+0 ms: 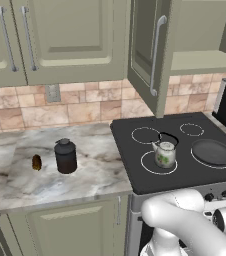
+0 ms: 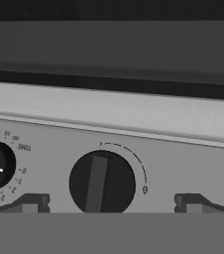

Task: Pick the pan from the cabinet and place it on the stove. Then turn on the stove burner for the pan.

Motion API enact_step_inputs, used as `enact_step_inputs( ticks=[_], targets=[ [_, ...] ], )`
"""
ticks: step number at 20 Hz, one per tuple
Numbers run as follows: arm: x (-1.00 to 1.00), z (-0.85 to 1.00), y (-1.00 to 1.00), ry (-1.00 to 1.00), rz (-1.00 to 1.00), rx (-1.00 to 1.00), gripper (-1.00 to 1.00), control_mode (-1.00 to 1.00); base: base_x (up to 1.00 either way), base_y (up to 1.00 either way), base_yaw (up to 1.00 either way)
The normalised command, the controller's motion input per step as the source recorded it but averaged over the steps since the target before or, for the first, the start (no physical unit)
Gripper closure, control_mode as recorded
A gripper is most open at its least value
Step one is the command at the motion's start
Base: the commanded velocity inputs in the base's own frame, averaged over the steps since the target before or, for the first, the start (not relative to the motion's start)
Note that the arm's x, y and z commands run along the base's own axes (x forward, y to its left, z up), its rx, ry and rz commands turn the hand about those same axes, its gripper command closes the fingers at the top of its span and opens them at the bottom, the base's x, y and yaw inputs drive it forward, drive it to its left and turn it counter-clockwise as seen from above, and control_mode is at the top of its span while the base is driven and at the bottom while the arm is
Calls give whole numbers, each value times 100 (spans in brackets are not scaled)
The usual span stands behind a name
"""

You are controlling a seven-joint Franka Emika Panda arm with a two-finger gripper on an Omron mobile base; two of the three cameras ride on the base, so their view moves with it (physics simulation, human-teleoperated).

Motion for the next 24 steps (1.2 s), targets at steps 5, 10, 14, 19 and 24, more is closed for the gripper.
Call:
enact_step_inputs(
  ticks=[5,10,14,19,24],
  targets=[
    [5,-10,-4,-2,0,0,-100,-100,0,0,0],
    [2,-4,-1,-4,0,0,-100,-100,0,0,0],
    [0,0,0,-4,0,0,-100,-100,0,0,0],
    [0,0,0,-3,0,0,-100,-100,0,0,0],
    [4,0,0,-3,0,0,-100,-100,0,0,0]
  ],
)
